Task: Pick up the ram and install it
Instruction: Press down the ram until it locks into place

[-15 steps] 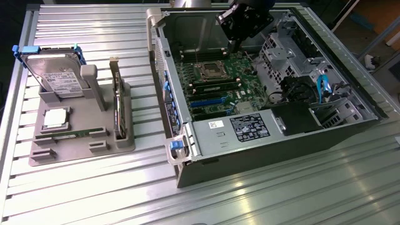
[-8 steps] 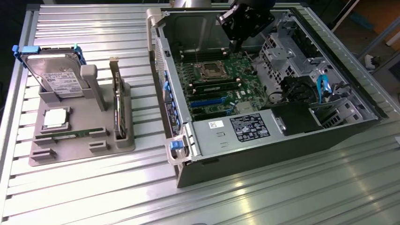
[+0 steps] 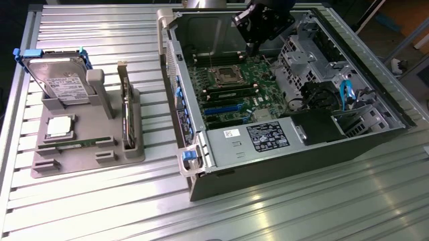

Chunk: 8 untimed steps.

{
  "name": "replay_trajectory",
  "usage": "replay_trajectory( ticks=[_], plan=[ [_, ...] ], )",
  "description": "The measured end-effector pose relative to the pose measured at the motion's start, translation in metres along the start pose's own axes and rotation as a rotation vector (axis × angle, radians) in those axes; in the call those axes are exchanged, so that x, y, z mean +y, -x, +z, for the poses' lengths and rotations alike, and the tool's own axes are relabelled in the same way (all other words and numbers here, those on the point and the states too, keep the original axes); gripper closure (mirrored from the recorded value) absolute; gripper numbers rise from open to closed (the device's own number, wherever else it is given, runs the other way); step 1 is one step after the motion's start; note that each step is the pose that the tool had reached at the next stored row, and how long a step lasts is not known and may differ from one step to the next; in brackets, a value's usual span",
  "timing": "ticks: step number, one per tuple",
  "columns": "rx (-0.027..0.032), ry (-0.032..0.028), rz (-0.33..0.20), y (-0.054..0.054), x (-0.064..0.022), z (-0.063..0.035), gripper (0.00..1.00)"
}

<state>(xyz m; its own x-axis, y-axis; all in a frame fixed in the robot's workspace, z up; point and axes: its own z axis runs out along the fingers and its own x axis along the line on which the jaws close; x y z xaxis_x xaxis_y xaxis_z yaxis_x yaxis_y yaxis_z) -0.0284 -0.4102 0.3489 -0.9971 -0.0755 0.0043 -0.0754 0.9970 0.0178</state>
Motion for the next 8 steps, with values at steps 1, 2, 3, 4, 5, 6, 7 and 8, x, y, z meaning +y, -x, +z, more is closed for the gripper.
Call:
replay_trajectory(
  ticks=[1,2,3,4,5,6,7,8],
  plan=[
    [0.0,0.0,0.0,0.0,0.0,0.0,0.89],
    [0.0,0.0,0.0,0.0,0.0,0.0,0.89],
    [0.0,0.0,0.001,0.0,0.0,0.0,0.89],
    [-0.0001,0.0,0.008,0.0,0.0,0.0,0.89],
    [-0.0001,0.0,0.01,0.0,0.0,0.0,0.89],
    [-0.0002,0.0,0.01,0.0,0.0,0.0,0.89],
    [-0.0002,-0.0001,0.01,0.0,0.0,0.0,0.89],
    [-0.0002,0.0,0.01,0.0,0.0,0.0,0.89]
  ],
)
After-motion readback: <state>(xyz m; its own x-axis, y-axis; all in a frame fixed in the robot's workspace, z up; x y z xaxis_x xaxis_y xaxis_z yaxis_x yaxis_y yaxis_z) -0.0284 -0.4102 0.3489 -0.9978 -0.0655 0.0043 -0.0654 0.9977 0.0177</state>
